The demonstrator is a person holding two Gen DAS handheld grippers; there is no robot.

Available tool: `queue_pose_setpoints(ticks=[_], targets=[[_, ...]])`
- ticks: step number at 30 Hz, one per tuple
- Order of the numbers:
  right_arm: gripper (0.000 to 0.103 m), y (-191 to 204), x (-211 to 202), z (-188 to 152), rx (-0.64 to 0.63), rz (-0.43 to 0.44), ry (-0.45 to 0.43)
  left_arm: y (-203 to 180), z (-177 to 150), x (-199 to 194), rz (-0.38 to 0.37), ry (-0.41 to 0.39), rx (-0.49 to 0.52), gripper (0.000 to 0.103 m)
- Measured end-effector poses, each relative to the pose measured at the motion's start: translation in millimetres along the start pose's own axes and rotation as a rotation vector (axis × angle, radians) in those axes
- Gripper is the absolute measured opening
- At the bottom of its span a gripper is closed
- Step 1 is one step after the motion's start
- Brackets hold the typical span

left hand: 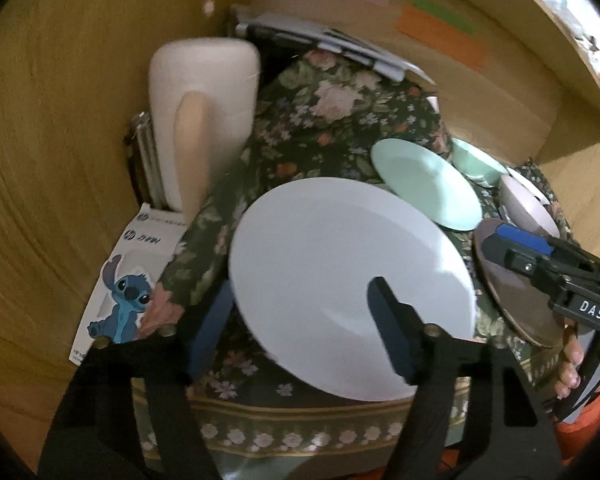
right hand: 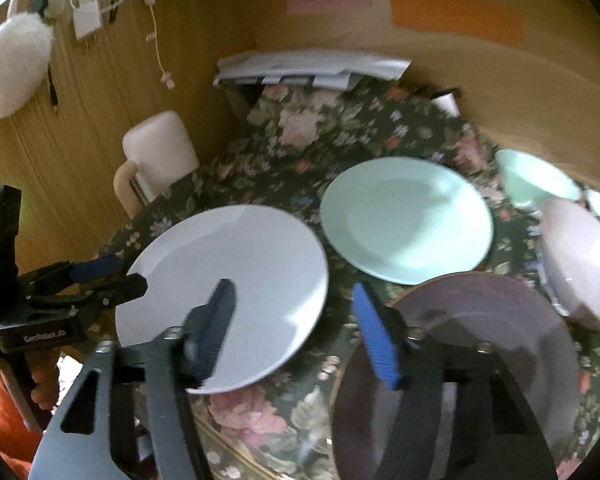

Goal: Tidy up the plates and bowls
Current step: 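Move both grippers to the white plate rim and close them, then lift the white plate with both grippers and carry it over the dark plate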

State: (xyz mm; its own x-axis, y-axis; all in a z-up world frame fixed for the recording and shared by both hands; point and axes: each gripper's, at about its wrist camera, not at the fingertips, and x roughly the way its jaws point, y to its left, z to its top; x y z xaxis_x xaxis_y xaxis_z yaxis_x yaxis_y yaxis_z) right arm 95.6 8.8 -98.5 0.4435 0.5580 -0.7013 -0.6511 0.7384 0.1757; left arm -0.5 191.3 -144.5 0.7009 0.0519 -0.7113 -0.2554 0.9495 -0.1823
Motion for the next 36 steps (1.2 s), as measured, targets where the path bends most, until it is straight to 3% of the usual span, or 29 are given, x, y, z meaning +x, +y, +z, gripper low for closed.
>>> queue_pose_setpoints(ticks=[2,6,13,20,27,36], targets=[[0.039,2,7,1,-0.003,-0.003,0.021,7,0,4,0.005,0.021,-0.019,0.054],[0.029,1,24,3,0.0,-0.011,0.083,14,-1,11,0.017,0.041,-0.036,0.047],[0.025,-4,38,7,0.003,-0.045,0.141,17,-1,20,0.001,0.078,-0.037,0.035],[0.024,-6,50,8,-0.018,-0.076,0.215,17,-1,24,0.001,0.079,-0.029,0.032],[0.028,-12,61,8,0.054,-0.016,0.265,15,-2,25,-0.005,0.076,-0.009,0.032],[0.025,-6,57,6,0.051,-0.044,0.221,8,-4,23,0.013,0.06,0.031,0.033]])
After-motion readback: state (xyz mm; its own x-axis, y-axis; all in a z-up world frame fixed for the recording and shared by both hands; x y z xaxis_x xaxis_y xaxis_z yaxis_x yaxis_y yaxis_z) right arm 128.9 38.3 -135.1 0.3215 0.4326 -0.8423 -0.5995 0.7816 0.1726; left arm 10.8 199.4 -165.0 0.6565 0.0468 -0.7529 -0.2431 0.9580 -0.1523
